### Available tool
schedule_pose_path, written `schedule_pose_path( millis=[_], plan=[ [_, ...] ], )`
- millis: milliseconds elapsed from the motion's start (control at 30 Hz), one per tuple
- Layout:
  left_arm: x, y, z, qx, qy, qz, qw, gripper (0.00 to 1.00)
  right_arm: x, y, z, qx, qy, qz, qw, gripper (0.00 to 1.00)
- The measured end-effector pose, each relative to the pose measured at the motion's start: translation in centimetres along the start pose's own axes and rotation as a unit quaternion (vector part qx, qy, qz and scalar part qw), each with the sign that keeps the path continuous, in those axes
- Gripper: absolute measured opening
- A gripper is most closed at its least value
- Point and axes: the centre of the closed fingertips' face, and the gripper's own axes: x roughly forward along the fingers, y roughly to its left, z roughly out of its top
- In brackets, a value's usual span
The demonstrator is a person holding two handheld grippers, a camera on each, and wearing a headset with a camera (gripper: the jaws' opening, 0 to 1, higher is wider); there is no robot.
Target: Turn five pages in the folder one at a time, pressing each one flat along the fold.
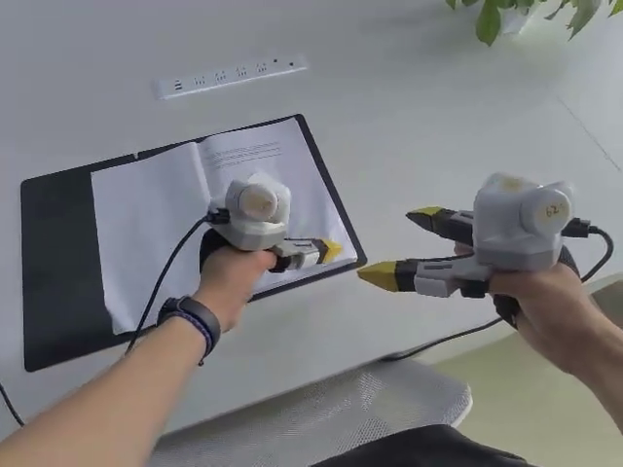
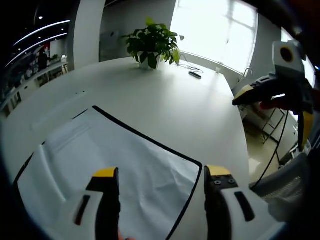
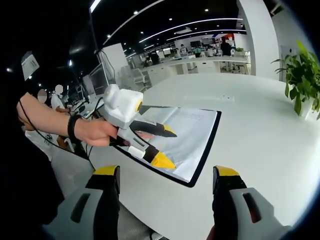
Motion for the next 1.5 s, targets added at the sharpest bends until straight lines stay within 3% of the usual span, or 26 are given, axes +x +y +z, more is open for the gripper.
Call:
schedule_pose_path(
  millis=[233, 467, 667, 1267, 1500],
  plan=[
    [1.3, 0.4, -0.6, -0.011, 0.007, 0.023, 0.9996, 0.69, -0.1, -0.1, -0.4, 0.005, 0.002, 0.002, 1.0000, 0.75],
    [2.2, 0.1, -1.5, 0.009, 0.021, 0.042, 0.9989, 0.72, -0.3, -0.6, -0.8, 0.011, 0.003, 0.003, 0.9999, 0.74],
    [2.9, 0.6, -2.0, 0.038, 0.029, 0.063, 0.9969, 0.72, -0.2, -1.2, -1.2, 0.010, 0.006, 0.006, 0.9999, 0.74],
    [3.0, 1.0, -2.2, 0.038, 0.021, 0.058, 0.9974, 0.69, 1.0, -2.0, -1.5, 0.010, 0.008, 0.024, 0.9996, 0.73],
    [2.8, 1.6, -2.2, 0.033, 0.016, 0.058, 0.9976, 0.62, 1.9, -1.8, -1.1, 0.008, 0.008, 0.032, 0.9994, 0.72]
  ],
)
